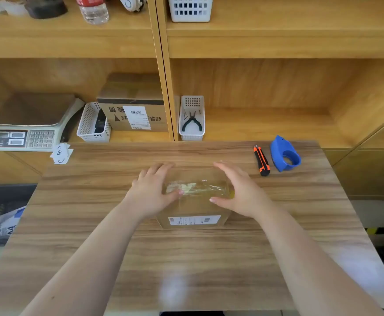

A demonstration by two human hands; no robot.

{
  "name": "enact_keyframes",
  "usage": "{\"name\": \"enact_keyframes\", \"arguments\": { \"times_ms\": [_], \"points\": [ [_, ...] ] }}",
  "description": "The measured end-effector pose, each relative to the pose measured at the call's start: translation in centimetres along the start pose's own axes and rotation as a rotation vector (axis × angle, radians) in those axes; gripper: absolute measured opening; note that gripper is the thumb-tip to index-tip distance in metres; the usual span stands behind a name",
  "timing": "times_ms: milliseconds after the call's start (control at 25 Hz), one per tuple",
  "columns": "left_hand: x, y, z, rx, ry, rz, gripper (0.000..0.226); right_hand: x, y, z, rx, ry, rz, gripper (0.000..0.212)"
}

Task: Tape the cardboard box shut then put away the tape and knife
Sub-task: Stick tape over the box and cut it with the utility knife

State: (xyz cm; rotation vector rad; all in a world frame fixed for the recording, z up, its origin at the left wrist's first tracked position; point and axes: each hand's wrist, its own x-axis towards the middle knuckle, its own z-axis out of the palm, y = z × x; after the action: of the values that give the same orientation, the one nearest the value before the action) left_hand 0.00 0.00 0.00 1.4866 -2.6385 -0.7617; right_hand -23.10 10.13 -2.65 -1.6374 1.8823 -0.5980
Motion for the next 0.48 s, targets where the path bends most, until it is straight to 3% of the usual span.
{"name": "enact_keyframes", "arguments": {
  "times_ms": [360,480],
  "points": [
    [0.6,-1.0,8.0,0.201,-0.25,-0.008,0.09,2.5,2.9,3.2,-0.138,-0.13,0.057,0.079],
    [1.0,-1.5,8.9,0.319,-0.246,0.017,0.077,3.8,3.9,3.2,-0.154,-0.14,0.072,0.076]
  ]
}}
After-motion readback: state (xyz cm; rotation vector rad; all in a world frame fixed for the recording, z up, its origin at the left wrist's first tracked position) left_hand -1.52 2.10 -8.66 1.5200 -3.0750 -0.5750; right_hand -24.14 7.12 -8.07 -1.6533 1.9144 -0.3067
